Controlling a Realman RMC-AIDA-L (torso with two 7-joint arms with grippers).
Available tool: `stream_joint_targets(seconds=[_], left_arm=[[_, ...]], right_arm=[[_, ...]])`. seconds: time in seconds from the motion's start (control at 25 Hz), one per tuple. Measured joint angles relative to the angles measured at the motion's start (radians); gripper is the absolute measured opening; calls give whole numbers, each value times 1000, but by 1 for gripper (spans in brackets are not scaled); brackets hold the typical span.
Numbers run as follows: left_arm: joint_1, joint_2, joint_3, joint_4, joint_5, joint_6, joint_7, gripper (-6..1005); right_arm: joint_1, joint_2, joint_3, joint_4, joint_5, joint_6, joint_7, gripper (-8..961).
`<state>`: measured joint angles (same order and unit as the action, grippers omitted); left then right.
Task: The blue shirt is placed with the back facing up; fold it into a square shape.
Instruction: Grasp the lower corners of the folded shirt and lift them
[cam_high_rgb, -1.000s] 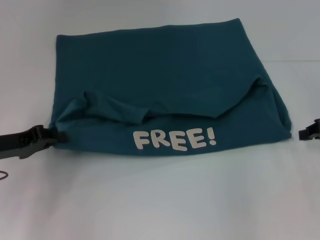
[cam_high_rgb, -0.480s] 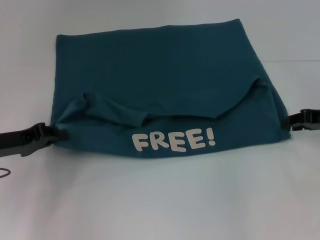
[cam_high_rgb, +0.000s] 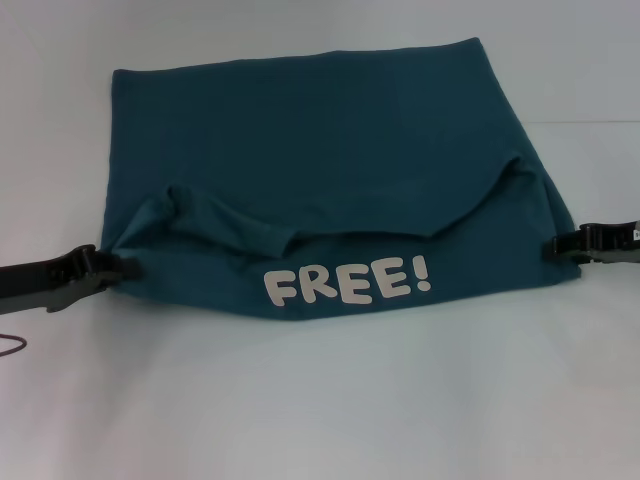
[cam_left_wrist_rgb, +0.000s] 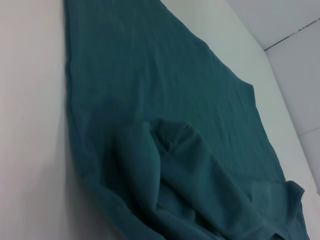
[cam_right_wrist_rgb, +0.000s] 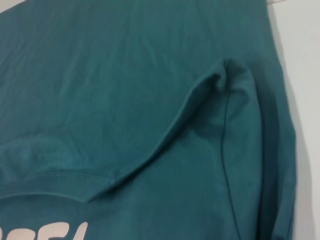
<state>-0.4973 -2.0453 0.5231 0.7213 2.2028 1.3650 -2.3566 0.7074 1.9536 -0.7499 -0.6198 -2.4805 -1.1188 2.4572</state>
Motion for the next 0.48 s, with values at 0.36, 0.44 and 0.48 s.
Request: stream_joint_targets(seconds=[0.36, 0.44, 0.48], left_arm=[[-1, 0, 0, -2, 0, -1, 0, 32], [-1, 0, 0, -2, 0, -1, 0, 33], [-2, 0, 0, -2, 0, -1, 0, 33]], right_arm=[[2, 8, -14, 32, 0, 36, -3, 506], [2, 8, -14, 35, 0, 36, -3, 505], [3, 9, -14, 35, 1, 36, -3, 503]])
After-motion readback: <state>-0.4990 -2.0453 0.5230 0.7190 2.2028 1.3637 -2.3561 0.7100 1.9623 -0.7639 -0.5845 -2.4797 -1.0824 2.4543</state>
